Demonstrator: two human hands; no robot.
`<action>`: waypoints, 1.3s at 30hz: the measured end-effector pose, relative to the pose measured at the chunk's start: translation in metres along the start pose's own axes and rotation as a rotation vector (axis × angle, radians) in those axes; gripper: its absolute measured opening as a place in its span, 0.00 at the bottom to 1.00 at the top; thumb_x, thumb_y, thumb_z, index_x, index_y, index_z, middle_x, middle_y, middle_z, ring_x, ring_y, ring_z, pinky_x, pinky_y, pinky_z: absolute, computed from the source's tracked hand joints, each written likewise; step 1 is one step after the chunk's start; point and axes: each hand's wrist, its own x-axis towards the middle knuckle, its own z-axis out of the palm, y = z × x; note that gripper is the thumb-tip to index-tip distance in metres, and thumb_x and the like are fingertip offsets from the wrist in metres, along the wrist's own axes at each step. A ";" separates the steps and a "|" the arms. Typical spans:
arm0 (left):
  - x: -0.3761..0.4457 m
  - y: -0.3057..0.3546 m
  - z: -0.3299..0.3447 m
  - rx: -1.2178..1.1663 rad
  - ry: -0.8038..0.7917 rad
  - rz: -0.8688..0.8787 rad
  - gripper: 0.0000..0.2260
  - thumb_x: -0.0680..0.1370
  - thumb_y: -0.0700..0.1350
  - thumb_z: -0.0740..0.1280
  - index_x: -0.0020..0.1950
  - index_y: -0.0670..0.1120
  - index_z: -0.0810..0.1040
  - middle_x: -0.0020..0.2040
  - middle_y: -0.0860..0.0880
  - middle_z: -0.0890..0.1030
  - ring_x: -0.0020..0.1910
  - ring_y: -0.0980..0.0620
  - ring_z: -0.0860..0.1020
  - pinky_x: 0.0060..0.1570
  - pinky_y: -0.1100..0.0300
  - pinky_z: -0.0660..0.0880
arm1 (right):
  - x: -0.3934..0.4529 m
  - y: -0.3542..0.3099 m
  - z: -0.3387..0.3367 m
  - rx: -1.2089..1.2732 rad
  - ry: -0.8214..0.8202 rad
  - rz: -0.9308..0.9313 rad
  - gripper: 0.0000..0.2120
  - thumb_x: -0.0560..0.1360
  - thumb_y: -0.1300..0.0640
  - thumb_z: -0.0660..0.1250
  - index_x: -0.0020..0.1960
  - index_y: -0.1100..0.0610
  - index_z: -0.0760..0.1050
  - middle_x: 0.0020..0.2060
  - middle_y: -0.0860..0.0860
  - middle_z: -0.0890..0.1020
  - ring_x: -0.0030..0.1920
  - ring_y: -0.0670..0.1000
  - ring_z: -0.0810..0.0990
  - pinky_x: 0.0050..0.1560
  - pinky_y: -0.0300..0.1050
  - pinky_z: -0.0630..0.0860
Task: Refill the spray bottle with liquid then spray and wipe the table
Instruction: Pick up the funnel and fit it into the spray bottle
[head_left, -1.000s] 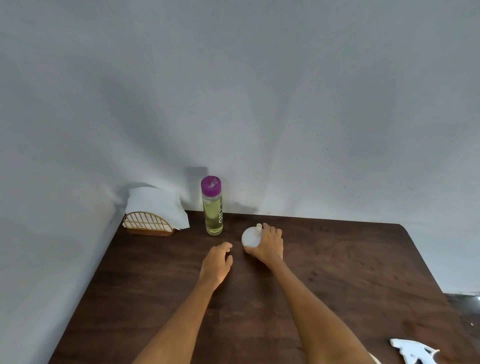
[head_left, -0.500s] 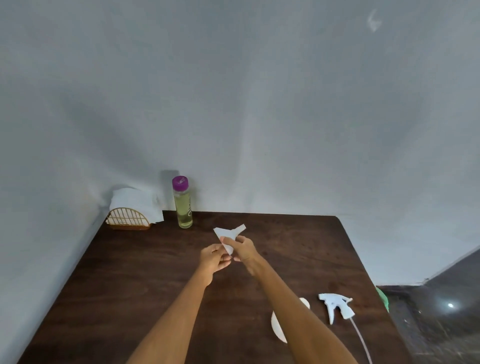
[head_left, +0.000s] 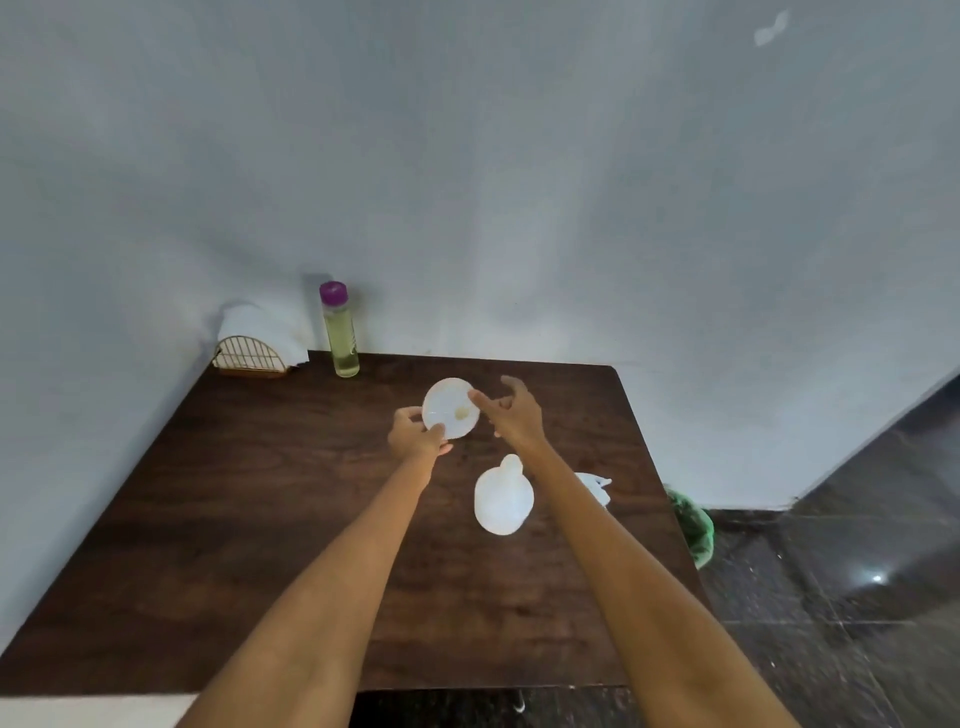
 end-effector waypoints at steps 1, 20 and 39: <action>-0.004 0.004 0.003 0.058 -0.011 0.038 0.17 0.73 0.31 0.68 0.60 0.39 0.72 0.61 0.38 0.75 0.56 0.39 0.79 0.44 0.53 0.80 | -0.003 -0.001 -0.008 -0.051 0.019 -0.086 0.28 0.72 0.47 0.69 0.68 0.58 0.68 0.39 0.51 0.79 0.38 0.48 0.79 0.39 0.38 0.76; -0.013 -0.084 0.042 0.728 -0.392 0.317 0.23 0.70 0.49 0.73 0.64 0.48 0.74 0.62 0.47 0.77 0.61 0.47 0.74 0.56 0.51 0.75 | -0.016 0.049 -0.056 -0.053 0.152 -0.038 0.10 0.75 0.65 0.61 0.37 0.64 0.77 0.25 0.52 0.74 0.25 0.48 0.70 0.27 0.34 0.69; 0.009 -0.091 0.039 0.819 -0.456 0.373 0.22 0.75 0.54 0.67 0.61 0.40 0.74 0.61 0.41 0.77 0.57 0.45 0.76 0.52 0.53 0.75 | -0.022 0.060 -0.022 -0.292 0.180 -0.024 0.12 0.76 0.59 0.62 0.57 0.62 0.76 0.53 0.56 0.81 0.44 0.47 0.74 0.42 0.31 0.70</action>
